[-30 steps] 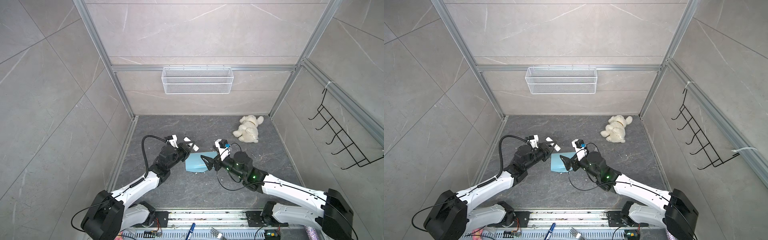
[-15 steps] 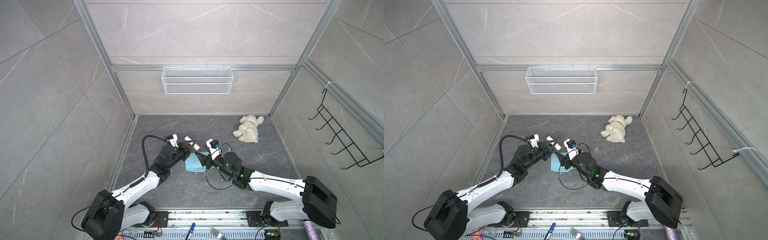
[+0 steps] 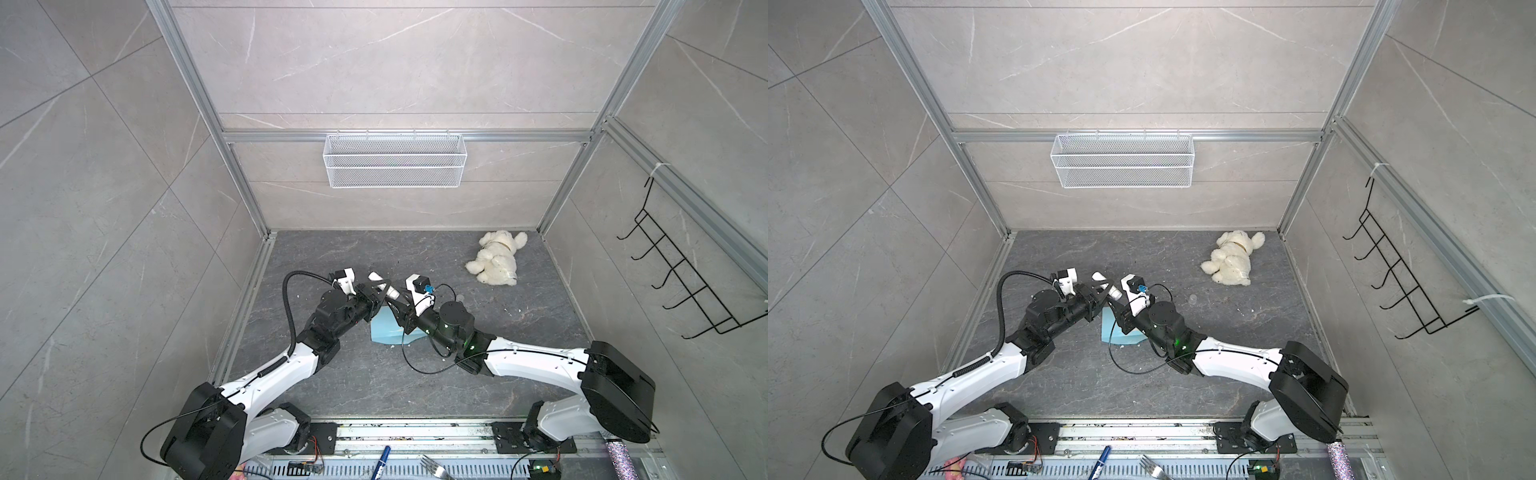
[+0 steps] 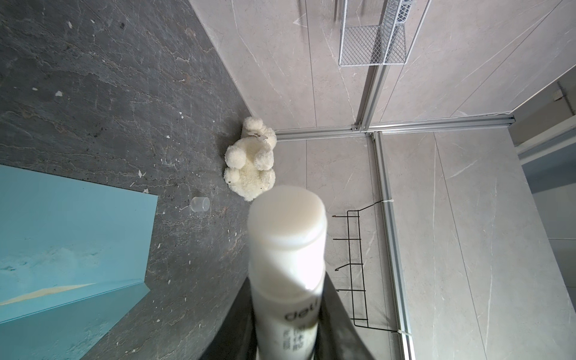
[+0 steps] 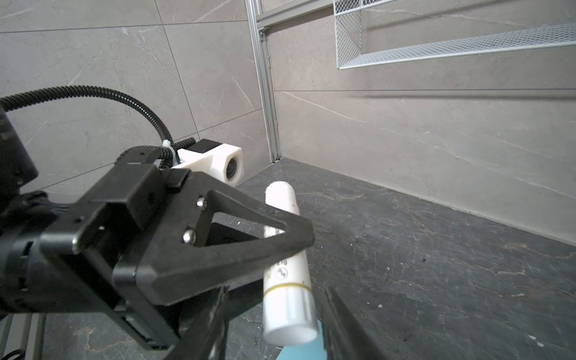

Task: Place the letter into the envelope and seal it
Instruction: 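Grasp the white glue stick with the right gripper while the left releases it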

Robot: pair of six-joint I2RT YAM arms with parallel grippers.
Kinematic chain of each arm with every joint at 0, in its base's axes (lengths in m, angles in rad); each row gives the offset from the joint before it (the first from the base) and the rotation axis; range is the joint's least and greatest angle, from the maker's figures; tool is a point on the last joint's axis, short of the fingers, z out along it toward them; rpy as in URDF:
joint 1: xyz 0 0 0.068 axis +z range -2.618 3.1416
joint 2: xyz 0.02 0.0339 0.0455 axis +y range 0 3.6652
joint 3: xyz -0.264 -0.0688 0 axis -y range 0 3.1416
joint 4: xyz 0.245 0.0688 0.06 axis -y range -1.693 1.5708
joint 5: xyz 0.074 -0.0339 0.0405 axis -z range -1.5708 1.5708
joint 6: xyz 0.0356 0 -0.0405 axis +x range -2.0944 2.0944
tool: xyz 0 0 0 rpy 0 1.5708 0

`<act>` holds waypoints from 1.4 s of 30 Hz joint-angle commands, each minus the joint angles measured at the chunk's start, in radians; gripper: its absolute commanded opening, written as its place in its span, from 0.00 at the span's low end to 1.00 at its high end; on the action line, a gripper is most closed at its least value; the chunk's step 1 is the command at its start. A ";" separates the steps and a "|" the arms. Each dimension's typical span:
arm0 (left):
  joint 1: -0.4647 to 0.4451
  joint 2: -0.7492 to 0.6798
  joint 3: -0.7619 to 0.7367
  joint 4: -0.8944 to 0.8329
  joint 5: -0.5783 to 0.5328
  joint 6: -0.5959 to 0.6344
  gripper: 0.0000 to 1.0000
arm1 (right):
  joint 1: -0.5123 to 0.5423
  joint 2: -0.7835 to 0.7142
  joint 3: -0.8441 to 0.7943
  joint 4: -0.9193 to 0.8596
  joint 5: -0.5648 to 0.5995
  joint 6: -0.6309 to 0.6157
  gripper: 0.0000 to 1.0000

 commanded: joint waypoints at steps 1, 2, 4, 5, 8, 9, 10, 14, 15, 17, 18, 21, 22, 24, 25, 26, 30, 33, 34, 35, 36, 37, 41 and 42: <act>-0.001 -0.024 0.033 0.064 0.025 0.002 0.00 | 0.007 0.024 0.042 0.034 0.007 -0.005 0.47; -0.001 -0.025 0.032 0.063 0.026 0.001 0.00 | 0.006 0.030 0.047 0.033 0.008 -0.005 0.46; -0.001 -0.024 0.032 0.062 0.031 0.003 0.00 | 0.007 0.041 0.054 0.034 0.009 -0.005 0.43; -0.001 -0.025 0.034 0.062 0.033 0.003 0.00 | 0.006 0.045 0.057 0.034 0.008 -0.005 0.42; -0.001 -0.024 0.034 0.062 0.032 0.005 0.00 | 0.007 0.056 0.059 0.037 0.013 -0.012 0.40; -0.001 -0.024 0.035 0.061 0.032 0.007 0.00 | 0.006 0.058 0.059 0.037 0.014 -0.014 0.40; -0.001 -0.024 0.035 0.060 0.032 0.010 0.00 | 0.006 0.060 0.059 0.036 0.017 -0.019 0.40; -0.001 -0.021 0.041 0.059 0.037 0.015 0.00 | 0.006 0.064 0.066 0.025 0.026 -0.032 0.40; -0.001 -0.020 0.044 0.059 0.038 0.015 0.00 | 0.006 0.067 0.068 0.022 0.029 -0.034 0.40; -0.001 -0.016 0.045 0.059 0.048 0.014 0.00 | 0.006 0.072 0.075 0.023 0.031 -0.037 0.40; -0.001 -0.017 0.047 0.059 0.051 0.013 0.00 | 0.006 0.074 0.078 0.022 0.030 -0.036 0.40; -0.001 -0.015 0.046 0.058 0.055 0.010 0.00 | 0.006 0.084 0.091 0.014 0.027 -0.038 0.38; -0.001 -0.015 0.046 0.058 0.056 0.009 0.00 | 0.006 0.087 0.094 0.014 0.029 -0.038 0.37; -0.001 -0.015 0.048 0.056 0.057 0.007 0.00 | 0.006 0.091 0.094 0.017 0.035 -0.040 0.32; -0.001 -0.015 0.048 0.055 0.058 0.007 0.00 | 0.006 0.094 0.094 0.020 0.039 -0.042 0.30; -0.001 -0.015 0.049 0.054 0.059 0.007 0.00 | 0.006 0.094 0.094 0.021 0.042 -0.041 0.27; -0.001 -0.009 0.051 0.055 0.059 0.007 0.00 | 0.007 0.092 0.094 0.018 0.047 -0.048 0.17; 0.000 -0.006 0.050 0.057 0.060 0.014 0.00 | 0.006 0.082 0.094 0.000 0.069 -0.049 0.07; -0.001 -0.007 0.051 0.060 0.063 0.026 0.04 | 0.007 0.074 0.096 -0.012 0.078 -0.049 0.04; -0.001 -0.006 0.051 0.066 0.066 0.044 0.12 | 0.006 0.068 0.096 -0.027 0.087 -0.049 0.02; -0.001 -0.009 0.050 0.066 0.071 0.063 0.18 | 0.006 0.058 0.097 -0.043 0.096 -0.049 0.00; -0.001 -0.017 0.052 0.060 0.072 0.097 0.26 | 0.006 0.044 0.097 -0.062 0.109 -0.048 0.00; 0.000 -0.079 0.066 -0.059 0.032 0.277 0.50 | 0.004 -0.028 0.087 -0.149 0.151 -0.059 0.00; 0.000 -0.101 0.075 -0.101 0.022 0.332 0.55 | 0.004 -0.048 0.084 -0.172 0.161 -0.063 0.00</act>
